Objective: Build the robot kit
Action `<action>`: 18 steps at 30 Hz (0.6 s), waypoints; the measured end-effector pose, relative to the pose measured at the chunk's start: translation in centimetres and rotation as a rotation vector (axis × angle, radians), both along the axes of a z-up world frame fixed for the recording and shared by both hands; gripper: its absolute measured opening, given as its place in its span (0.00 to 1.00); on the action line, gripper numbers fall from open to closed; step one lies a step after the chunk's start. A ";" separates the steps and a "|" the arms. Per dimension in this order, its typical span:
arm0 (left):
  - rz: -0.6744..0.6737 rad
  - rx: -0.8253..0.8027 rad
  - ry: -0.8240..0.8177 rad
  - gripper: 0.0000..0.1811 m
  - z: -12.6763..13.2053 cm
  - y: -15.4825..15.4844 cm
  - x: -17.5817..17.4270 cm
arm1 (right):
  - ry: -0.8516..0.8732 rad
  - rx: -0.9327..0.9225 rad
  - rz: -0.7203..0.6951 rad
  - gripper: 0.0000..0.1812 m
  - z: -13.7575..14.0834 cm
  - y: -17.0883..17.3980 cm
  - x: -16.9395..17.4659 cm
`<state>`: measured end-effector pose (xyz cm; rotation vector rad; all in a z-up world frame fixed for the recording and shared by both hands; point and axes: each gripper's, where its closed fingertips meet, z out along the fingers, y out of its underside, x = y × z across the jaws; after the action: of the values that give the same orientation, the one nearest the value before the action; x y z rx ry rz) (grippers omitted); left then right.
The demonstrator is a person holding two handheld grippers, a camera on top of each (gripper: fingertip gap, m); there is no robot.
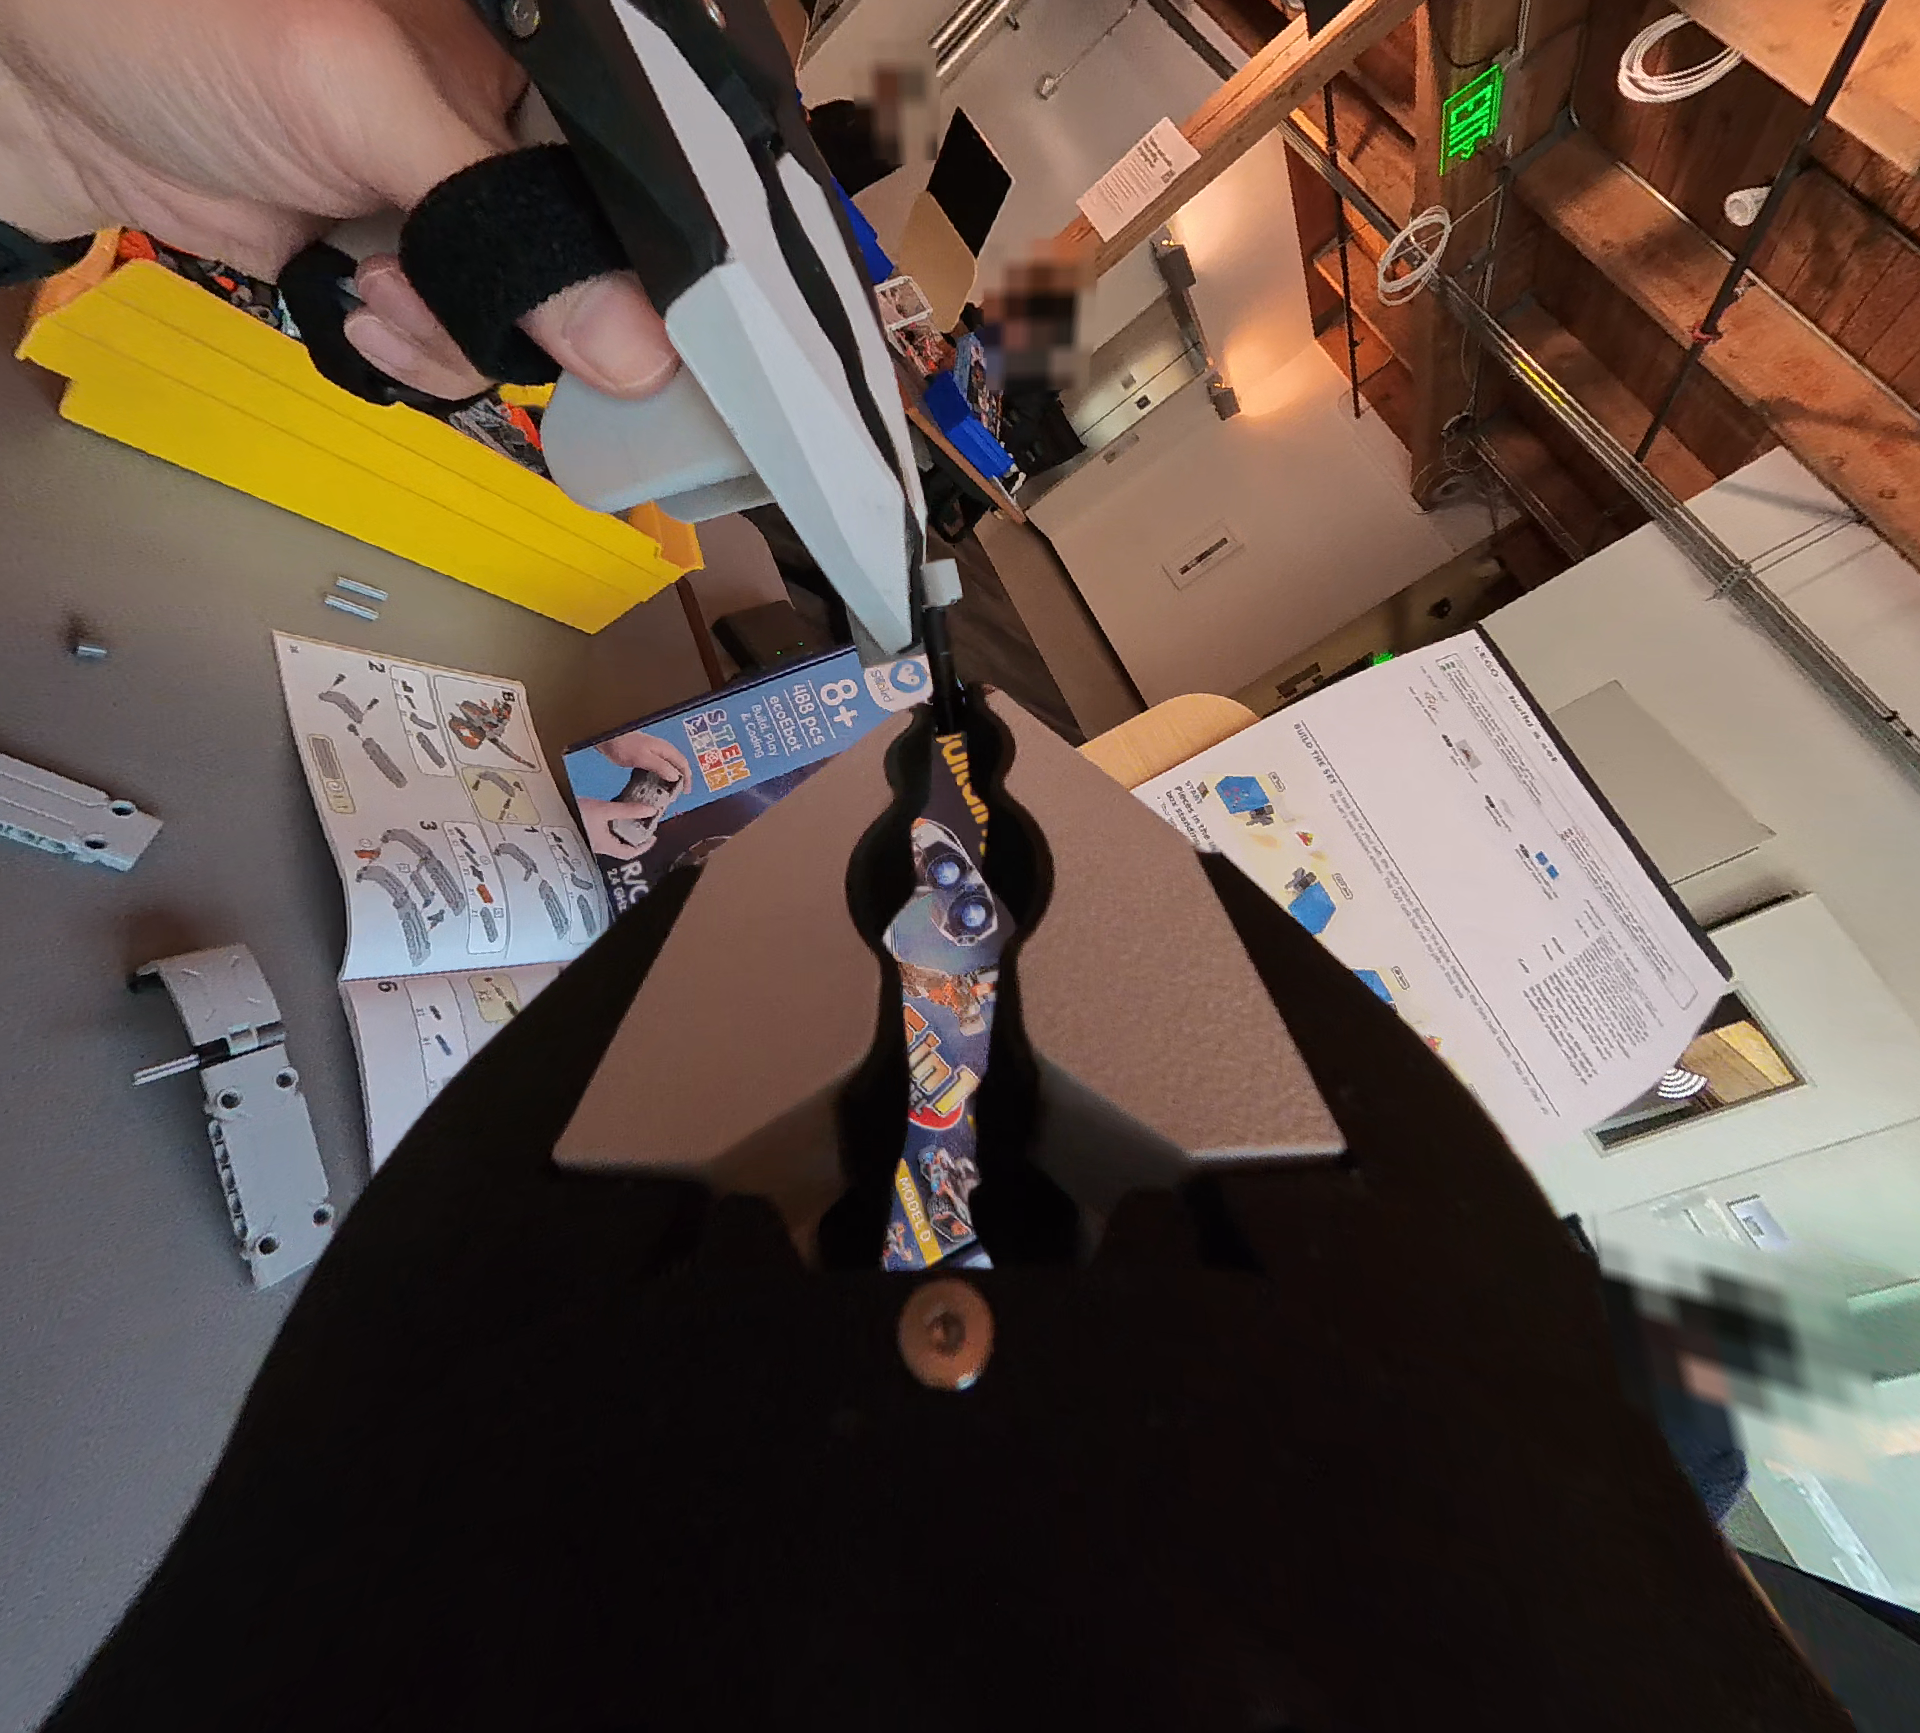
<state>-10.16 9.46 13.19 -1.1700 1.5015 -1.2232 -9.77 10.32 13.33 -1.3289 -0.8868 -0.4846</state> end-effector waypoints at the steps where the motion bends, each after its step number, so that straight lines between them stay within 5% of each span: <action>1: 0.010 0.006 0.003 0.00 -0.1 0.1 0.1 | -0.005 -0.002 -0.007 0.02 -0.1 0.1 0.0; 18: 0.036 -0.018 0.009 0.01 -0.1 0.7 -0.2 | 0.034 0.014 0.061 0.03 0.1 -0.1 -0.6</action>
<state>-10.32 10.20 13.13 -1.2110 1.4728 -1.2102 -10.36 10.26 13.46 -1.2898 -0.8918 -0.4191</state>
